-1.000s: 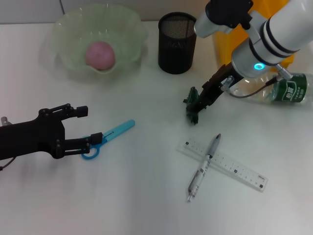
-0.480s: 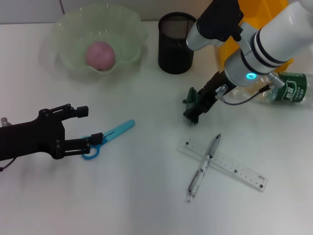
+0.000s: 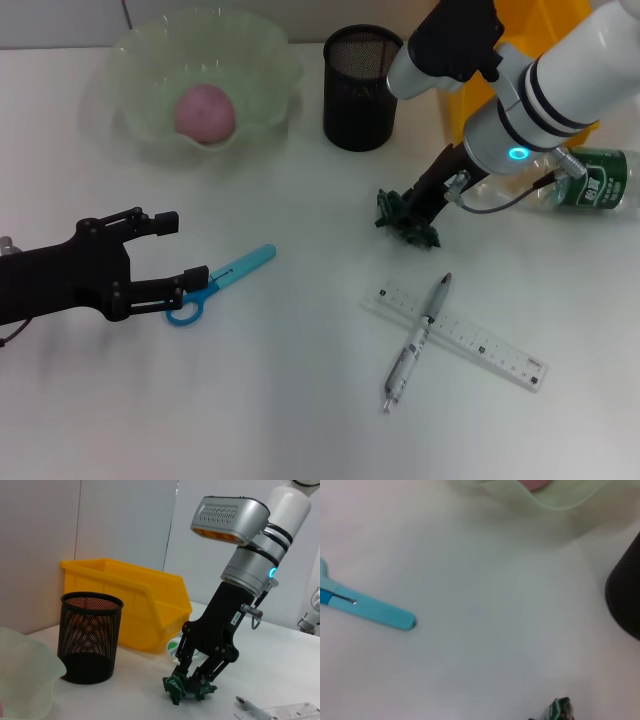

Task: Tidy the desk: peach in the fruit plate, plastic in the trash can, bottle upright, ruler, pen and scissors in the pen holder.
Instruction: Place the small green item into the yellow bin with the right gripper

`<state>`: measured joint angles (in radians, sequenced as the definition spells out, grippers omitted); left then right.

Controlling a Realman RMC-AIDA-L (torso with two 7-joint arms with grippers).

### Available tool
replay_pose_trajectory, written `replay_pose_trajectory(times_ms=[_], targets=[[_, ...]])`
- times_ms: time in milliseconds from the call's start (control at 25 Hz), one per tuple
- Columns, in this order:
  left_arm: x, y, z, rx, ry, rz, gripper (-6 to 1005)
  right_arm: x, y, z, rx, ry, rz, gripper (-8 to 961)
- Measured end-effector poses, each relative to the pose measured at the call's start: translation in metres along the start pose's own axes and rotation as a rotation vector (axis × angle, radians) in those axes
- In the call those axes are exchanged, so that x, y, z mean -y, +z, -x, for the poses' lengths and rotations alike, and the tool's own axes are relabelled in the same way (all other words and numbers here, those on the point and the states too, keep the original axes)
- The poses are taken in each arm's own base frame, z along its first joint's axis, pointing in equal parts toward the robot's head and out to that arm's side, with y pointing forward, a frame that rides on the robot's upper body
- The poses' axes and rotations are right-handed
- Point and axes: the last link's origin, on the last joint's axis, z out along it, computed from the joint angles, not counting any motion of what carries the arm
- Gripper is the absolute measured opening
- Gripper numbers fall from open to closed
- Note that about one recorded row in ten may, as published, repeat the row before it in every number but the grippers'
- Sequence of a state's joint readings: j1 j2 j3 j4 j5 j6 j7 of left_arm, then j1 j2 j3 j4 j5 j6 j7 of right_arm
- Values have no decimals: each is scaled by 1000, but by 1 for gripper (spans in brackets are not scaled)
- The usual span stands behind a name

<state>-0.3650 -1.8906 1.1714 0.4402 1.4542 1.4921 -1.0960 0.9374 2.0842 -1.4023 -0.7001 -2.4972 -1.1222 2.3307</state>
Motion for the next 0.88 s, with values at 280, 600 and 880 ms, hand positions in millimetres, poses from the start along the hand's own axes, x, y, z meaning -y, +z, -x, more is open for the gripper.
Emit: replay_pose_trajectory(times_ms=[280, 600, 880], targets=[[0, 0, 0, -1, 2, 0, 860, -3, -6, -1, -8, -4, 28, 326], [0, 0, 0, -1, 4, 0, 860, 5, -67, 3, 111, 42, 76, 55], [-1, 0, 1, -1, 4, -1, 860, 38, -145, -8, 316, 138, -65, 18]])
